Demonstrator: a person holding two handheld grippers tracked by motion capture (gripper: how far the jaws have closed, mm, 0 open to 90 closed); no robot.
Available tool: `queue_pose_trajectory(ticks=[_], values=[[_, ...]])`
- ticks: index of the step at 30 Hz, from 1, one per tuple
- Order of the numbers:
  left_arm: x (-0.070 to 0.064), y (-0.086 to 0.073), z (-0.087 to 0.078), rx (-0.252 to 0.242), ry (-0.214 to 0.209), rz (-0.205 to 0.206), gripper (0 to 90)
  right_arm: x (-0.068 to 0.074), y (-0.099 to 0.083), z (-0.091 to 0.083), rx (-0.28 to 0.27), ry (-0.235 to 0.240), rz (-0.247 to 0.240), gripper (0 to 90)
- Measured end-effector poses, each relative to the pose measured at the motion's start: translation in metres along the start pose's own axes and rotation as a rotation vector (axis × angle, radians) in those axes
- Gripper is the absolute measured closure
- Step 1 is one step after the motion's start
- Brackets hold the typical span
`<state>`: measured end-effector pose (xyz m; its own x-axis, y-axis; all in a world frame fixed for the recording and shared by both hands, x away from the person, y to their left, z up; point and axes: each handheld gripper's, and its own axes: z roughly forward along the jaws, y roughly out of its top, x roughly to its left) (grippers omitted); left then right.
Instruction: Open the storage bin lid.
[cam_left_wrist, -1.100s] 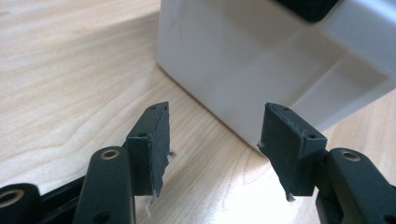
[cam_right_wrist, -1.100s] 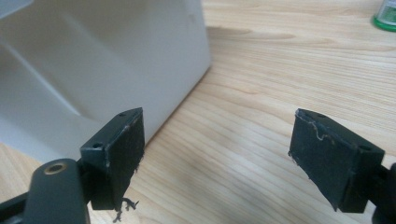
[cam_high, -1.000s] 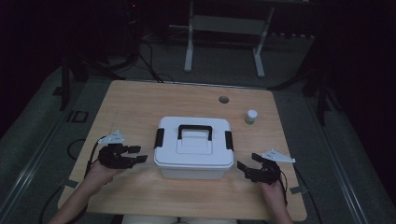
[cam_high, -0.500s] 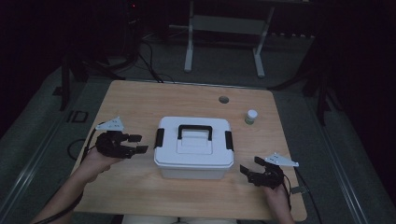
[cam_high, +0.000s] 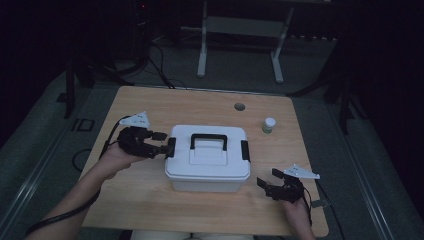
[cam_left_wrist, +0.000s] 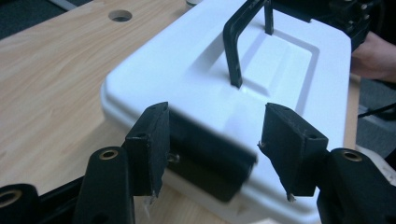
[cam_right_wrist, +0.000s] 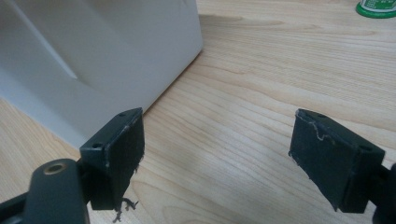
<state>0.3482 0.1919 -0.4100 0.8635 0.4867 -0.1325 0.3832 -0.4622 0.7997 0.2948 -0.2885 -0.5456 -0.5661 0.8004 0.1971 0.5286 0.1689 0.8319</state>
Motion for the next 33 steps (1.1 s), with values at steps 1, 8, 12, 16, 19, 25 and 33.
queue_pose_trajectory(ticks=[1,8,12,16,19,25,33], values=[[-0.002,0.008,0.006,0.013,-0.005,0.016,41.7,0.000,0.000,0.000,0.001,0.001,-0.003,17.6],[-0.004,0.029,0.024,0.050,-0.040,0.055,42.6,-0.001,0.000,0.001,-0.001,0.010,-0.003,17.6],[-0.005,0.042,0.036,0.072,-0.069,0.079,42.6,0.000,0.000,0.001,0.001,0.014,-0.008,17.6],[-0.005,0.053,0.047,0.082,-0.087,0.086,42.6,0.000,0.000,0.001,-0.005,0.017,-0.009,17.6],[-0.005,0.058,0.051,0.090,-0.096,0.092,42.6,-0.001,-0.001,0.000,-0.004,0.018,-0.007,17.7],[-0.004,0.072,0.066,0.121,-0.102,0.112,43.7,0.000,-0.001,0.001,-0.001,0.021,-0.015,17.7],[-0.008,0.083,0.088,0.179,-0.158,0.170,54.1,0.001,-0.001,0.000,0.001,0.023,-0.016,17.8]])
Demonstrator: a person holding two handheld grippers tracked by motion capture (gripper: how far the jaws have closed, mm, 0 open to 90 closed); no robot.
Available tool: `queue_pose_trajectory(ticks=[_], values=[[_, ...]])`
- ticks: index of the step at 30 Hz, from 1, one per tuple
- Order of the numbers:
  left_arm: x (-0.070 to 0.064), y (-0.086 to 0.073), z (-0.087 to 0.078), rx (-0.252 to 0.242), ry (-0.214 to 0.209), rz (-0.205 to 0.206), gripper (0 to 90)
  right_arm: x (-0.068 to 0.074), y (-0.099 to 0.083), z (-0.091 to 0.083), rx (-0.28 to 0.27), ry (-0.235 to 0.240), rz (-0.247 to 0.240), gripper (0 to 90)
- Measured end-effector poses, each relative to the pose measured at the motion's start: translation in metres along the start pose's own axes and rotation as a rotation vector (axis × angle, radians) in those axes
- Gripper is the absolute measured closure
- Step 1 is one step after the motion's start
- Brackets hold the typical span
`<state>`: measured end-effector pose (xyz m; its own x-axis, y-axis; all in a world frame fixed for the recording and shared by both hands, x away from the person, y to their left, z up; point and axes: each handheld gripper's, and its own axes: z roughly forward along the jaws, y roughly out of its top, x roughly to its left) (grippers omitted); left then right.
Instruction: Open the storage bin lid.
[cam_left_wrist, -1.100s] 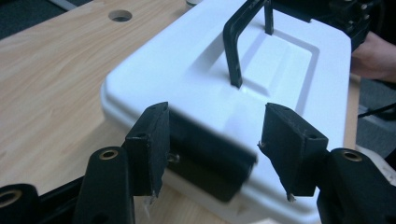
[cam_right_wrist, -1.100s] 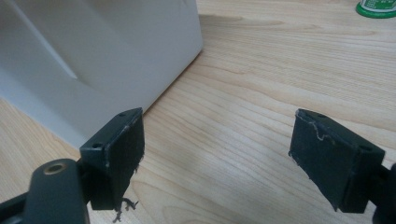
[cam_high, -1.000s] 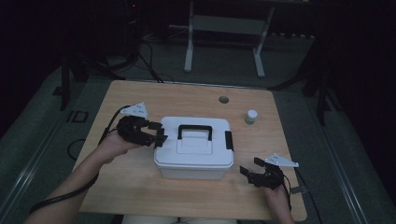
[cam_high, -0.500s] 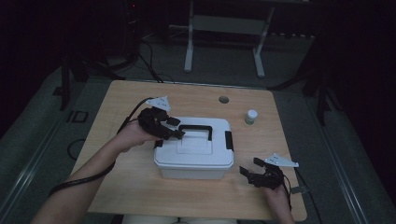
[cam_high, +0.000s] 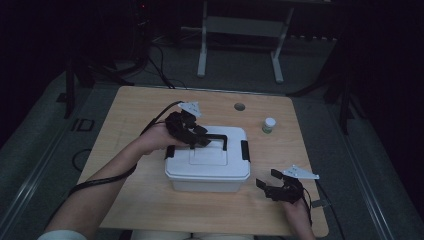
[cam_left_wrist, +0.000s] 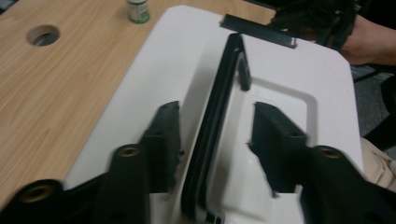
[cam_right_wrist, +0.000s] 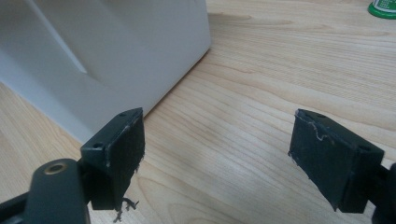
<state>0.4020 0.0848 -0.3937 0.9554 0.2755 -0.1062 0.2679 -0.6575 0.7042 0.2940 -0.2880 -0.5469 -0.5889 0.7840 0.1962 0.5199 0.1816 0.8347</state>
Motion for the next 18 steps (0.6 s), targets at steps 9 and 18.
queue_pose_trajectory(ticks=[9,18], values=[[-0.0055,0.0060,0.0083,0.061,-0.047,0.068,76.4,-0.0008,0.0003,-0.0001,-0.004,-0.002,0.004,17.9],[-0.0055,0.0057,0.0073,0.058,-0.095,0.113,82.9,-0.0005,-0.0004,-0.0002,-0.003,-0.001,0.007,17.9]])
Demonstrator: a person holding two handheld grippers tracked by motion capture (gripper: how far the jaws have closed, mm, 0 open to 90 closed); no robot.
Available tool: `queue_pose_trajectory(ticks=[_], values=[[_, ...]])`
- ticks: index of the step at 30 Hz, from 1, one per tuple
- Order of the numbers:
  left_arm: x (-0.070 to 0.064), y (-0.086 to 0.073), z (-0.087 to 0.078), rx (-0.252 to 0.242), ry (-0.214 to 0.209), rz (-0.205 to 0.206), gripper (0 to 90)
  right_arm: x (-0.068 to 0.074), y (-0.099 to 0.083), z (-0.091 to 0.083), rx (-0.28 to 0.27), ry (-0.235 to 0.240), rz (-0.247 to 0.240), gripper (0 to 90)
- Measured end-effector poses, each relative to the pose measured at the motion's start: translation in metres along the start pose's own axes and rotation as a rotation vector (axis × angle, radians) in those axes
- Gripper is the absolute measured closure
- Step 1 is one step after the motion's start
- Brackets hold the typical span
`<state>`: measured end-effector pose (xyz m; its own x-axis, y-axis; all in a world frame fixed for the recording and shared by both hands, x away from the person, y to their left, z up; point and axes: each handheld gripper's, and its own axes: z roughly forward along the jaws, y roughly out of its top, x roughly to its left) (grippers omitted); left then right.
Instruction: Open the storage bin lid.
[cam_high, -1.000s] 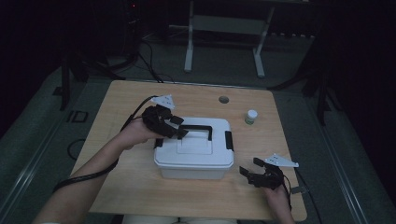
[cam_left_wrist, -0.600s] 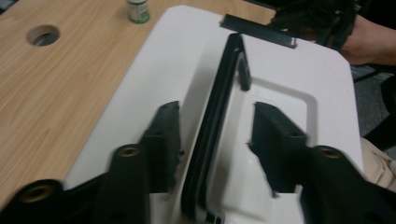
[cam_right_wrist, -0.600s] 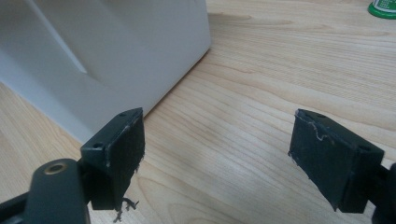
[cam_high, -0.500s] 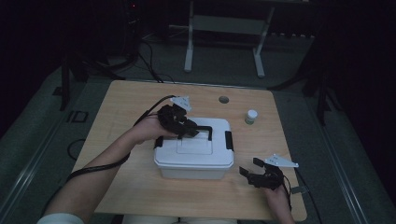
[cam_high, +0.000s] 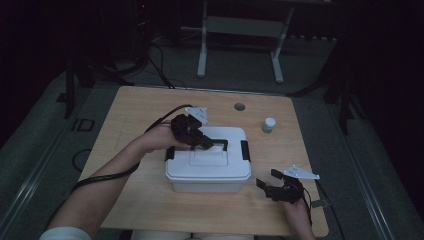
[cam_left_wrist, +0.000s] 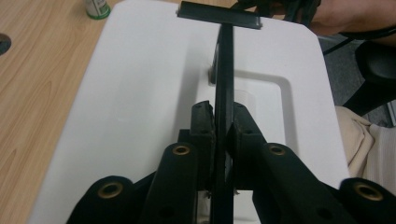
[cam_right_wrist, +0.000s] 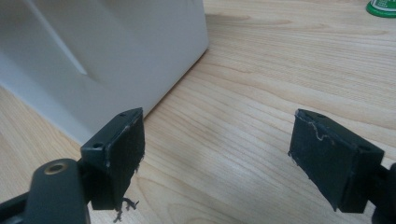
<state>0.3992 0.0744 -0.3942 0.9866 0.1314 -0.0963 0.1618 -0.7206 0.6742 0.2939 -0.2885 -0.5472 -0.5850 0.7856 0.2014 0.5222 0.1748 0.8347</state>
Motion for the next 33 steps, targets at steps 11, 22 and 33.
queue_pose_trajectory(ticks=[11,22,33], values=[[-0.001,0.001,-0.003,-0.028,-0.020,0.009,83.5,0.000,0.000,0.000,-0.001,0.000,0.002,17.9],[-0.003,0.010,-0.034,-0.081,0.014,0.019,83.5,0.000,0.000,0.000,0.001,0.004,0.007,17.9],[-0.004,-0.004,-0.061,-0.111,0.098,-0.010,83.4,0.000,0.000,-0.001,-0.013,0.003,0.017,17.8]])
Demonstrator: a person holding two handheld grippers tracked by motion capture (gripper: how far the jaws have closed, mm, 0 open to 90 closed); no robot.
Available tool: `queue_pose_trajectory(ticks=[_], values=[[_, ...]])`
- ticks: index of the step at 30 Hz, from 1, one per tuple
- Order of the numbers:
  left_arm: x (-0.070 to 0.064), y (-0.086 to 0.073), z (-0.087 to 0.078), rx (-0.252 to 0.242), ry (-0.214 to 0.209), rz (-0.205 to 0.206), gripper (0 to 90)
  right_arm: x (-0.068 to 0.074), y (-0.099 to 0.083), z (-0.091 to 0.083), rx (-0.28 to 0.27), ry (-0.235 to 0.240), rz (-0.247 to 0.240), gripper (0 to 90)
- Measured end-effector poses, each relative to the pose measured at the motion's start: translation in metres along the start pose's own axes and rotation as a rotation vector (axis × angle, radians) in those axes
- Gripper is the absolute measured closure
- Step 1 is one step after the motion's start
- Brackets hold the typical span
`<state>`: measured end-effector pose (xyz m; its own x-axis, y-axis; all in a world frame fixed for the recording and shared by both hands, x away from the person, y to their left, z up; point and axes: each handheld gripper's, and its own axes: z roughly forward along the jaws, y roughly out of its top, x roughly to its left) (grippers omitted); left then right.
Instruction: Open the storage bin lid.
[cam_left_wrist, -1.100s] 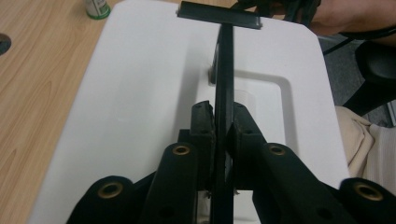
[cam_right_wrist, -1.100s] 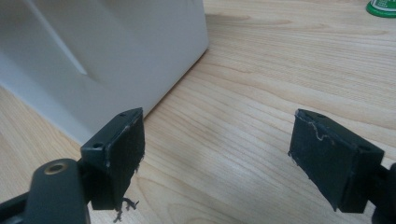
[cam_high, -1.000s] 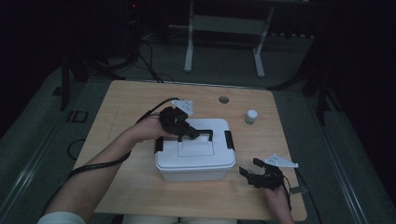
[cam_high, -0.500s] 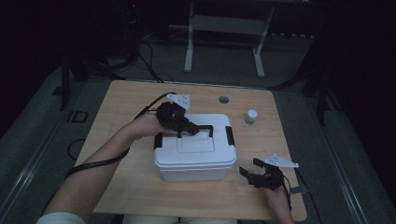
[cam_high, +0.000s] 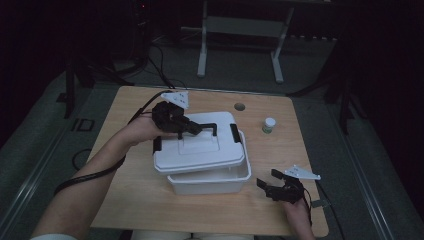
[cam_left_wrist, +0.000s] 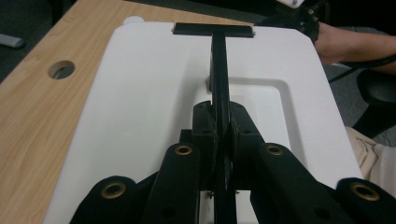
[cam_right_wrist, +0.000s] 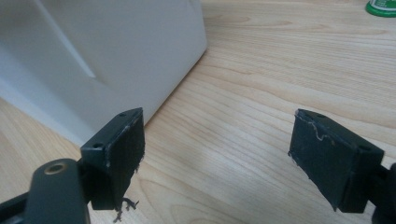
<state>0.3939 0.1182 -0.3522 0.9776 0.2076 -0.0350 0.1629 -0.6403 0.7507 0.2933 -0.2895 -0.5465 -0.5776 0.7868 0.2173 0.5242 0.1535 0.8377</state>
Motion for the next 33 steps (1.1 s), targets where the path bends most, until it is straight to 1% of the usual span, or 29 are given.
queue_pose_trajectory(ticks=[2,5,7,8,9,17,18,19,22,25,26,27,29,30,31,33], values=[[0.001,-0.003,-0.004,0.001,0.001,-0.008,83.4,0.000,0.000,0.000,0.002,-0.003,0.000,17.8],[0.001,-0.010,-0.012,-0.006,0.020,-0.016,83.4,0.000,0.000,0.000,0.001,-0.004,0.001,17.8],[0.002,-0.015,-0.018,-0.007,0.028,-0.028,83.4,0.000,0.000,0.000,0.002,-0.006,0.000,17.8],[0.002,-0.015,-0.018,-0.007,0.028,-0.028,83.4,0.000,0.000,0.000,0.002,-0.006,0.000,17.8],[0.002,-0.020,-0.025,-0.018,0.038,-0.042,83.4,0.000,0.000,0.000,0.002,-0.003,0.001,17.8],[0.001,-0.041,-0.051,-0.042,0.076,-0.068,83.4,0.000,0.000,0.001,0.005,-0.010,0.005,17.8],[0.001,-0.044,-0.055,-0.053,0.082,-0.074,83.4,0.000,0.001,0.001,0.004,-0.008,0.003,17.8],[0.001,-0.047,-0.058,-0.054,0.084,-0.082,83.4,0.000,0.001,0.001,0.004,-0.008,0.003,17.8],[-0.001,-0.055,-0.069,-0.068,0.106,-0.094,83.5,0.001,0.001,0.002,0.008,-0.010,0.000,17.9],[-0.003,-0.064,-0.080,-0.084,0.135,-0.118,83.5,0.001,0.001,0.002,0.009,-0.009,-0.001,17.9],[-0.003,-0.068,-0.083,-0.086,0.131,-0.127,83.5,0.001,0.001,0.002,0.008,-0.009,-0.001,17.9],[-0.003,-0.071,-0.086,-0.086,0.133,-0.127,83.5,0.001,0.001,0.002,0.008,-0.009,-0.001,17.9],[-0.004,-0.077,-0.092,-0.081,0.149,-0.138,83.5,0.001,0.001,0.002,0.008,-0.009,0.000,17.9],[-0.005,-0.079,-0.094,-0.082,0.158,-0.137,83.5,0.001,0.001,0.002,0.008,-0.009,0.001,17.8],[-0.004,-0.082,-0.098,-0.085,0.160,-0.148,83.5,0.001,0.001,0.002,0.008,-0.010,0.000,17.8],[-0.005,-0.088,-0.104,-0.092,0.179,-0.153,83.5,0.001,0.001,0.002,0.008,-0.010,0.000,17.9]])
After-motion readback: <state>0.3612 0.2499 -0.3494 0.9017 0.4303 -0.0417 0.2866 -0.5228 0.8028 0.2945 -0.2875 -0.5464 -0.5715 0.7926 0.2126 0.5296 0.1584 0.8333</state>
